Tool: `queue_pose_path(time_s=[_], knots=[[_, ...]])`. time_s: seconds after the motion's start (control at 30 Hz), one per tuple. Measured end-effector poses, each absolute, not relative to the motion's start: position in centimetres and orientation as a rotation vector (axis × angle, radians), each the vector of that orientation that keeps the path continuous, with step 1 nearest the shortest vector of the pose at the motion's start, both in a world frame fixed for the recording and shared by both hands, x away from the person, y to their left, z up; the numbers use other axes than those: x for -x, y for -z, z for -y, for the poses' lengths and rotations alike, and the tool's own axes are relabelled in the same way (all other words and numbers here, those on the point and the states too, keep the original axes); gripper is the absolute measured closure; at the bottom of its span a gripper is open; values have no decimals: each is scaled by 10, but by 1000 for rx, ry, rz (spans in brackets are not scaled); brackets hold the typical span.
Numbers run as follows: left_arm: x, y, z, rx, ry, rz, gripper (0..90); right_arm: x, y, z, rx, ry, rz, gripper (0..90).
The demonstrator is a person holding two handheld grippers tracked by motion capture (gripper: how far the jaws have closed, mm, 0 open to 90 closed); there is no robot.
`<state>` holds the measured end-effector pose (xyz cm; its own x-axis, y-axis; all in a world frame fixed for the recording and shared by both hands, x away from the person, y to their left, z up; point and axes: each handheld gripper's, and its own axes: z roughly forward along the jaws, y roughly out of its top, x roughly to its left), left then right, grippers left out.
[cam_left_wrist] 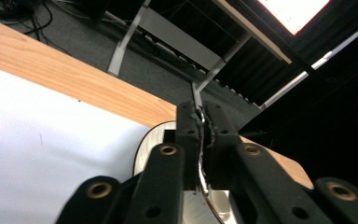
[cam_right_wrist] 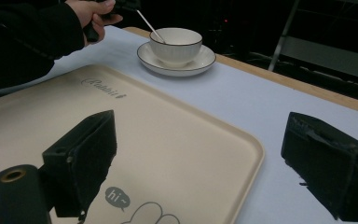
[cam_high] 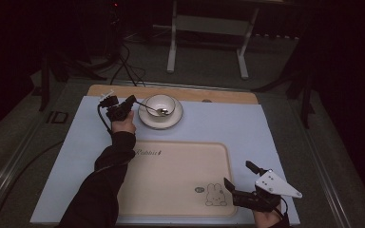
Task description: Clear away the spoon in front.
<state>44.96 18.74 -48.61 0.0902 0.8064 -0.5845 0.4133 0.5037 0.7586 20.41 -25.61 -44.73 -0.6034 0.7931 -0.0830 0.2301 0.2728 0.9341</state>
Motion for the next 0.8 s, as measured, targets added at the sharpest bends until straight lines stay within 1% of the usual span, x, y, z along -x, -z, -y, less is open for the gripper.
queue_pose_path(time_s=[0.37,0.57,0.8], knots=[[-446,477,-183,-1090,-428,-1489,897,-204,447,256,-917,-1329,-1993,103],[-442,463,-184,-1130,-472,-1444,899,-205,448,256,-919,-1329,-1990,104],[-435,446,-193,-1133,-463,-1416,899,-204,447,256,-916,-1326,-1987,103]])
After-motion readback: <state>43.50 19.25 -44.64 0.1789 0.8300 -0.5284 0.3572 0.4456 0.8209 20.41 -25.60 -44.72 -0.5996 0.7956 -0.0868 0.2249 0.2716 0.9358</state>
